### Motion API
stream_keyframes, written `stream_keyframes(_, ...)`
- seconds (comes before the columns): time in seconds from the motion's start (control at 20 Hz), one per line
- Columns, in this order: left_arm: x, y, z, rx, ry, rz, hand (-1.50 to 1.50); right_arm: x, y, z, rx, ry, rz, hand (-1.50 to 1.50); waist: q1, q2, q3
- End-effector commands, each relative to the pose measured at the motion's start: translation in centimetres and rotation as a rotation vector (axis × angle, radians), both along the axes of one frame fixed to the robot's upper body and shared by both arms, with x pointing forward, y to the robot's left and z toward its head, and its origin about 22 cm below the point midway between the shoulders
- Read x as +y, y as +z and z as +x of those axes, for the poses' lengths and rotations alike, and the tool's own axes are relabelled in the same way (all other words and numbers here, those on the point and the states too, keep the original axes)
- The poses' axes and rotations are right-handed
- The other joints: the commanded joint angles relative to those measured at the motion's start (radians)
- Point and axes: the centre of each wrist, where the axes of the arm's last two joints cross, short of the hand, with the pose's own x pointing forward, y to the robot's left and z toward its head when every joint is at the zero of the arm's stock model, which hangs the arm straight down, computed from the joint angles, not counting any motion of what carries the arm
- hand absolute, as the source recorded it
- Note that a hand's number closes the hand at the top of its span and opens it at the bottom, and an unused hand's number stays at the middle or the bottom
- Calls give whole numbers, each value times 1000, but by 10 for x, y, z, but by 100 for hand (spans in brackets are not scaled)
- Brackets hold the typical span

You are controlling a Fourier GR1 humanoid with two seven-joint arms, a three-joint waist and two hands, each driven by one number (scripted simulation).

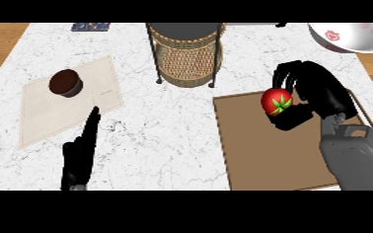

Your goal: Pick the tomato from the tray and place it in the tiered basket

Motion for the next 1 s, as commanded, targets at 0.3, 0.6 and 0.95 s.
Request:
stream_keyframes(0.3, 0, -10, -12, 60, -6, -12, 0, -11, 147, -39, -368, 4, 58, 150, 12, 6, -6)
stream_keyframes(0.6, 10, -8, 1, 44, -4, -9, 0, 19, 176, -33, -361, -18, 68, 150, 17, 10, -6)
stream_keyframes(0.95, 4, -10, 0, 47, -18, -14, 0, 44, 196, 13, -356, -57, 104, 150, 26, 12, -5)
